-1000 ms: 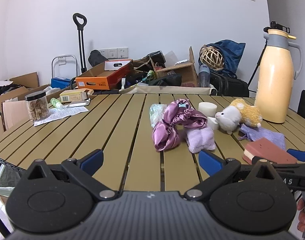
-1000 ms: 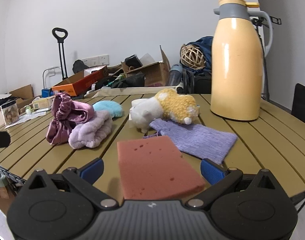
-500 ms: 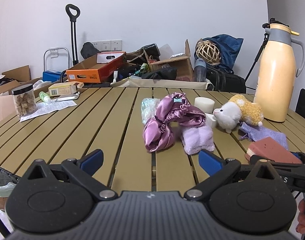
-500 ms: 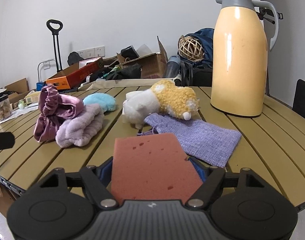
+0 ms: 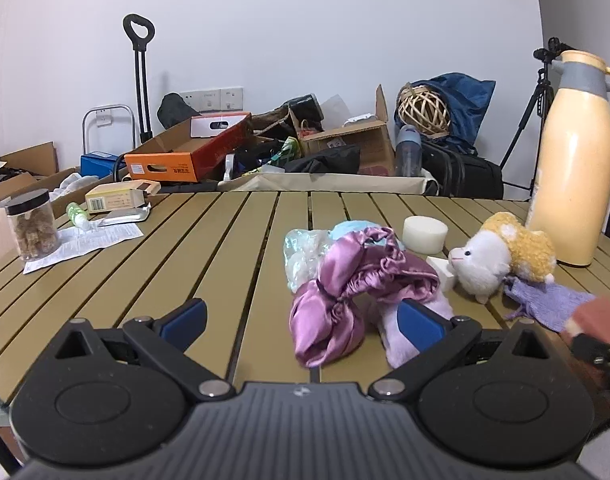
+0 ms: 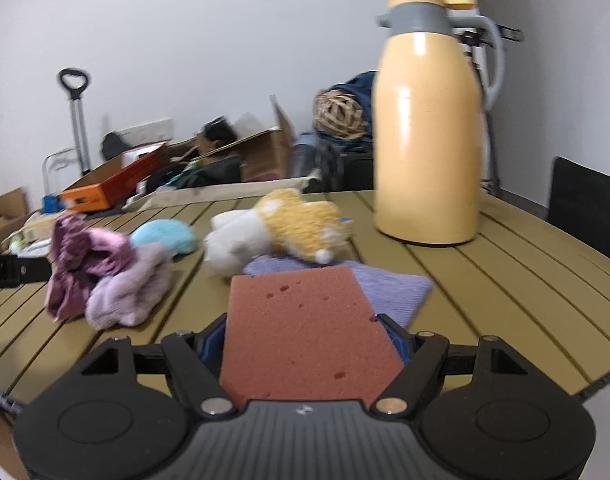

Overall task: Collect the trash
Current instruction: 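Grasp the pink sponge with the right gripper while the left grasps the purple scrunchie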

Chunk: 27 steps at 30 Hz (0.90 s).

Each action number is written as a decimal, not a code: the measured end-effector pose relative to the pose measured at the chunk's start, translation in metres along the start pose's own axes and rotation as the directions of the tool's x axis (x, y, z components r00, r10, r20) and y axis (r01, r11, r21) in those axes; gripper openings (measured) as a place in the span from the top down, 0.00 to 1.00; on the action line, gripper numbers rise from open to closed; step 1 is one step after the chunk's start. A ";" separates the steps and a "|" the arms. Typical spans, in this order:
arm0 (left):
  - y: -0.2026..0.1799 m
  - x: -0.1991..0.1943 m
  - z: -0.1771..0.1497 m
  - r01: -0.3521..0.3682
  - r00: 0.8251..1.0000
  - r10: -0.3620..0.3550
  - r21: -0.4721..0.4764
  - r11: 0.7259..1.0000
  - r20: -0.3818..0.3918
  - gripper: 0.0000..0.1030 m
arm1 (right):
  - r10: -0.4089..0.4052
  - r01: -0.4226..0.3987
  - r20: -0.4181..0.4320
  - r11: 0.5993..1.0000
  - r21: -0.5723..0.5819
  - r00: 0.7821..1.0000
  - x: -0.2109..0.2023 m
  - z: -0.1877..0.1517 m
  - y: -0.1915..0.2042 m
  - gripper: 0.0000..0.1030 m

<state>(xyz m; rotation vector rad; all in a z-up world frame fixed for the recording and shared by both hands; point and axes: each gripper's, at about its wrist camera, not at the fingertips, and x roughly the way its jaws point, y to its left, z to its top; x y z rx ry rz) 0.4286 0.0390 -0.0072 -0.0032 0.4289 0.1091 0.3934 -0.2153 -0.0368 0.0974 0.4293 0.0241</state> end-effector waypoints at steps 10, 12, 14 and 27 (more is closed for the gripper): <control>-0.018 0.037 0.000 -0.102 0.994 0.104 0.098 0.990 -0.016 0.00 | -0.071 0.068 0.020 0.993 0.101 0.997 0.000 0.004 -0.030 0.28; -0.020 0.042 0.000 -0.108 0.994 0.110 0.112 0.988 -0.015 0.00 | -0.075 0.073 0.020 0.992 0.102 0.997 0.000 0.004 -0.031 0.28; -0.024 0.047 0.001 -0.107 0.994 0.109 0.135 0.985 -0.007 0.02 | -0.079 0.076 0.023 0.992 0.103 0.997 -0.001 0.003 -0.031 0.28; -0.027 0.065 0.003 0.011 1.000 -0.007 0.146 0.989 -0.027 0.60 | -0.068 0.066 0.022 0.993 0.096 0.997 0.000 0.003 -0.030 0.28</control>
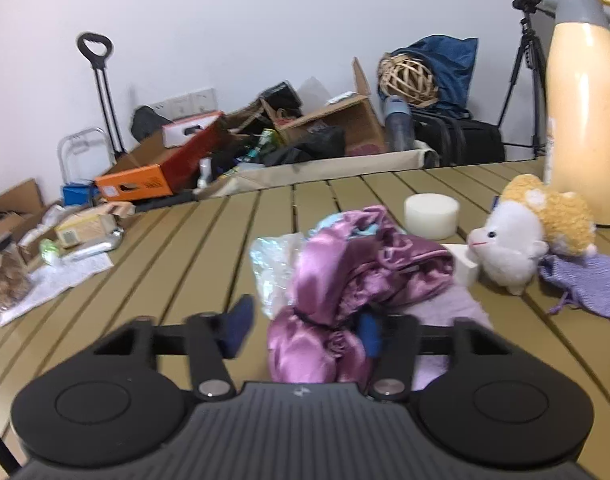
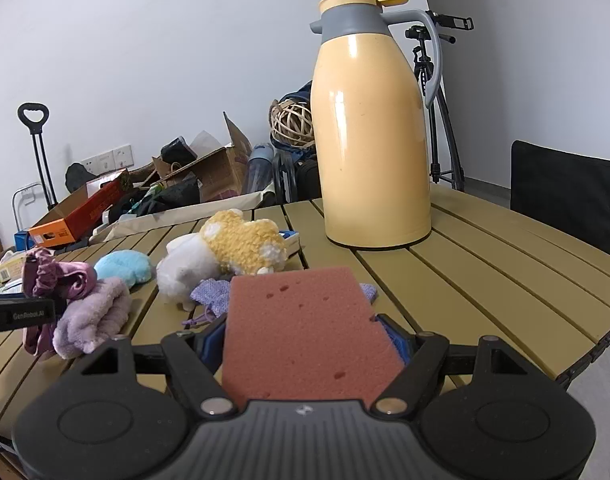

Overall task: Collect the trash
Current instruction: 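Grasp the pink sponge with the right gripper while the left grasps the purple scrunchie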

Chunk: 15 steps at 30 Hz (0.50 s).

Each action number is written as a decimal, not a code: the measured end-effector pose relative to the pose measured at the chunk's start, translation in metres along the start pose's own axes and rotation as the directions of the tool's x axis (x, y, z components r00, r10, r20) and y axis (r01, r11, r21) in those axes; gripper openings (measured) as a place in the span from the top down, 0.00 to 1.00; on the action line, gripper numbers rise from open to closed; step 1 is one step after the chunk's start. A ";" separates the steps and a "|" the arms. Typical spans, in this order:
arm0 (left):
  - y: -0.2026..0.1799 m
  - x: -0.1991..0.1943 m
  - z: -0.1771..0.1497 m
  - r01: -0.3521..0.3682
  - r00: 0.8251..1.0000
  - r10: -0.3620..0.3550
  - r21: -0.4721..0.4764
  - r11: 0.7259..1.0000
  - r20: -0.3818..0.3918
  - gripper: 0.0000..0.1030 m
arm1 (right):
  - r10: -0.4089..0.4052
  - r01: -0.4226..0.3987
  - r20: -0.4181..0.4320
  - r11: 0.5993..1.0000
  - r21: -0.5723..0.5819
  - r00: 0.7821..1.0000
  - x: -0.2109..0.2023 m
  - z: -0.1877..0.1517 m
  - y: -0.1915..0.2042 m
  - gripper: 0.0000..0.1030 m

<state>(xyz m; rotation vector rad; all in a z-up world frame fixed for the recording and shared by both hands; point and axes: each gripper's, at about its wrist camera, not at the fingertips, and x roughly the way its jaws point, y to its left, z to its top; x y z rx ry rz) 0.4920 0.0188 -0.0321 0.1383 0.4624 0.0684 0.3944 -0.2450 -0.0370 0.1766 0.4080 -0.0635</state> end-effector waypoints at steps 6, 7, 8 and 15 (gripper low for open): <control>0.007 0.000 -0.001 0.021 1.000 -0.022 -0.053 0.998 -0.006 0.69 | 0.015 -0.015 -0.003 1.000 0.008 1.000 -0.002 -0.001 0.000 0.28; 0.009 -0.001 -0.001 0.018 1.000 -0.019 -0.060 0.998 -0.005 0.69 | 0.017 -0.017 -0.002 1.000 0.007 1.000 -0.002 -0.001 0.000 0.28; 0.010 -0.002 -0.002 0.015 1.000 -0.015 -0.063 0.998 -0.003 0.69 | 0.017 -0.017 0.001 1.000 0.005 1.000 -0.003 -0.001 0.001 0.28; 0.018 -0.018 0.001 0.036 0.999 -0.033 -0.102 0.994 0.032 0.70 | 0.040 -0.040 0.014 0.999 0.008 0.999 -0.009 0.000 0.003 0.28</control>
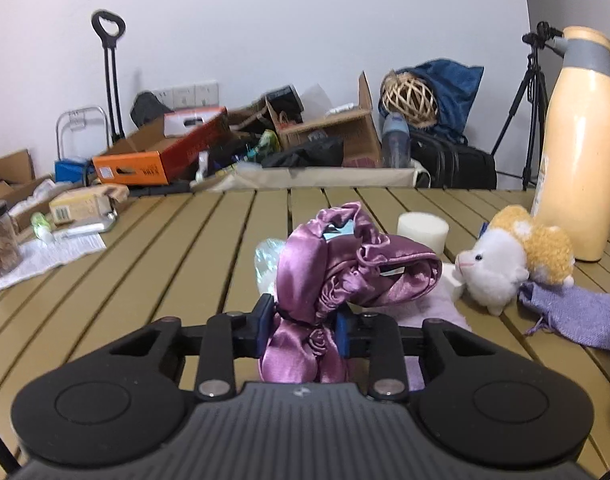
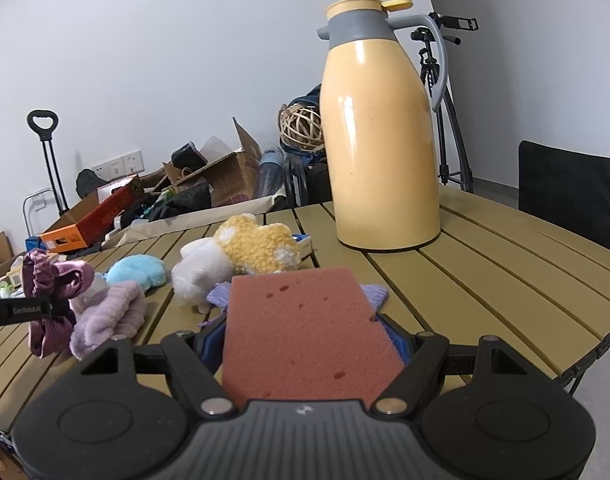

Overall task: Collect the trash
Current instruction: 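Grasp the pink sponge with the right gripper while the left grasps the purple scrunchie, then carry the scrunchie and sponge down over the black bin with both grippers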

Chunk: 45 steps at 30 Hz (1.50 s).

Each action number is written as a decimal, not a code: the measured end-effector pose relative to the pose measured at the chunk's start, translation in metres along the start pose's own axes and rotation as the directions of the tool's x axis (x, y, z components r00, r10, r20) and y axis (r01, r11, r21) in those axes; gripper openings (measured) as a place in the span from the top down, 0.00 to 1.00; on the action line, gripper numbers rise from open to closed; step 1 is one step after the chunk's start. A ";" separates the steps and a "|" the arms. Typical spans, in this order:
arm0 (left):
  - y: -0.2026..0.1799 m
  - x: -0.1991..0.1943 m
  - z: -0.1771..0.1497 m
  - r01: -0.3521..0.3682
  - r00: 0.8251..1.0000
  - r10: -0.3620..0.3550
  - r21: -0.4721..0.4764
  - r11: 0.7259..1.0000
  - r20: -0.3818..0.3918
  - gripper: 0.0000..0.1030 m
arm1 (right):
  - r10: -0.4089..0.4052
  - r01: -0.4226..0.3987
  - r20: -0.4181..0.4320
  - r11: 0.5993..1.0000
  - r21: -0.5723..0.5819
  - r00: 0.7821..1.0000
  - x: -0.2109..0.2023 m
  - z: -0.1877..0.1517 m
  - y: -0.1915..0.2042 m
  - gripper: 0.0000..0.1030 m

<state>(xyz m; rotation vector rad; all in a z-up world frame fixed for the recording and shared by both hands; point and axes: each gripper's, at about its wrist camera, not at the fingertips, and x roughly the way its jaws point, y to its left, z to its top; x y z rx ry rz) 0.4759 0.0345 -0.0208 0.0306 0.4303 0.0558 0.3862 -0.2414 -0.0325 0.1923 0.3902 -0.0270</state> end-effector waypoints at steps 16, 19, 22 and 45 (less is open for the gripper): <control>0.011 -0.081 -0.003 0.054 0.993 -0.048 -0.054 0.997 0.108 0.70 | 0.069 -0.068 0.041 0.998 -0.016 0.997 -0.036 -0.003 0.011 0.28; 0.010 -0.101 -0.004 0.065 0.990 -0.057 -0.058 0.996 0.130 0.70 | 0.082 -0.081 0.054 0.996 -0.024 0.995 -0.048 -0.004 0.015 0.28; 0.008 -0.120 -0.008 0.076 0.988 -0.067 -0.056 0.996 0.143 0.70 | 0.093 -0.091 0.068 0.995 -0.040 0.993 -0.060 -0.005 0.021 0.28; 0.015 -0.235 -0.070 0.107 0.991 -0.104 -0.031 0.994 0.086 0.70 | 0.201 -0.199 0.006 0.975 -0.104 0.980 -0.164 -0.044 0.046 0.28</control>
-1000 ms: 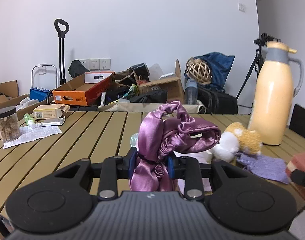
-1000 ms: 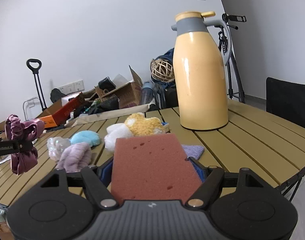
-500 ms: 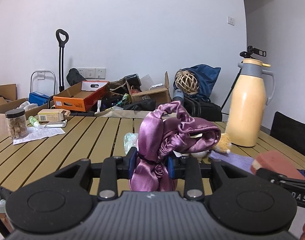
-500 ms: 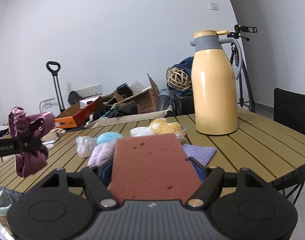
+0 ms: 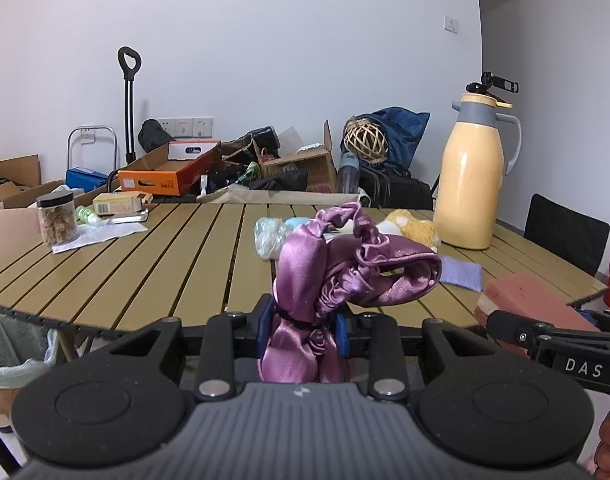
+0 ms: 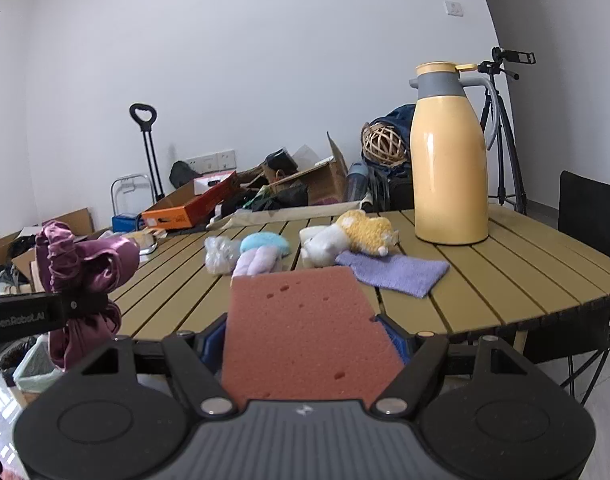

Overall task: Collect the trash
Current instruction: 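Carry the scrunchie and sponge down over the black bin with both grippers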

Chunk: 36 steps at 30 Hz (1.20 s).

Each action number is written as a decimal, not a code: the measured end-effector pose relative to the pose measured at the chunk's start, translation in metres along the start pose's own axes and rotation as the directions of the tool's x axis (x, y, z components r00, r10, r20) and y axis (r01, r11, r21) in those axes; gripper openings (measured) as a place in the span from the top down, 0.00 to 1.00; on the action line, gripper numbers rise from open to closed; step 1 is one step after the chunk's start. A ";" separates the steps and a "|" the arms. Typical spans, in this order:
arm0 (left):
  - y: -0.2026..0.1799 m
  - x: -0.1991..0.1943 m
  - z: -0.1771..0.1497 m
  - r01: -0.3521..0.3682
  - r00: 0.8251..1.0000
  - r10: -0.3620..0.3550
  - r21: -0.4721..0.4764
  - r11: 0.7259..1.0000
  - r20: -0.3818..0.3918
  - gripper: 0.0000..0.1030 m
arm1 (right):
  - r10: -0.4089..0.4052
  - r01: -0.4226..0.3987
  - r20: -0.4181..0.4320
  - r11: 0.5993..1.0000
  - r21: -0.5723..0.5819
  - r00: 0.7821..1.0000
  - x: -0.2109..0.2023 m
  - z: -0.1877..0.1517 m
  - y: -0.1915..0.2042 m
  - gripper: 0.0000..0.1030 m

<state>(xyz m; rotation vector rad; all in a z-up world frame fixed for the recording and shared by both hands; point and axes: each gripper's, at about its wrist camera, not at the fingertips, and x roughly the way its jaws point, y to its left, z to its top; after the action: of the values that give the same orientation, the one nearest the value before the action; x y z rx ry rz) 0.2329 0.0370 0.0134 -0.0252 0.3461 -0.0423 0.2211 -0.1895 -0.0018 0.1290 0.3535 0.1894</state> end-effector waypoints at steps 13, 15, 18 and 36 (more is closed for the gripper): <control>0.001 -0.038 -0.039 -0.015 0.997 0.016 0.019 1.000 -0.080 0.70 | 0.010 -0.013 -0.115 1.000 -0.024 0.993 -0.025 -0.036 0.008 0.28; 0.003 -0.040 -0.046 -0.019 0.995 0.021 0.015 1.000 -0.097 0.70 | 0.010 -0.014 -0.141 1.000 -0.026 0.990 -0.025 -0.043 0.009 0.28; 0.006 -0.041 -0.056 -0.029 0.992 0.030 0.010 1.000 -0.121 0.70 | 0.002 -0.008 -0.183 0.999 -0.033 0.983 -0.023 -0.054 0.010 0.28; 0.029 -0.001 -0.118 -0.089 0.945 0.074 -0.033 0.995 -0.320 0.70 | -0.050 0.034 -0.421 0.998 -0.045 0.906 0.017 -0.121 0.002 0.28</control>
<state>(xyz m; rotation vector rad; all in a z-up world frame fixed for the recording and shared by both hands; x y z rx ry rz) 0.1928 0.0635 -0.0977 -0.0513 0.6719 0.0451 0.1940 -0.1728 -0.1196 0.0423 0.7852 0.1802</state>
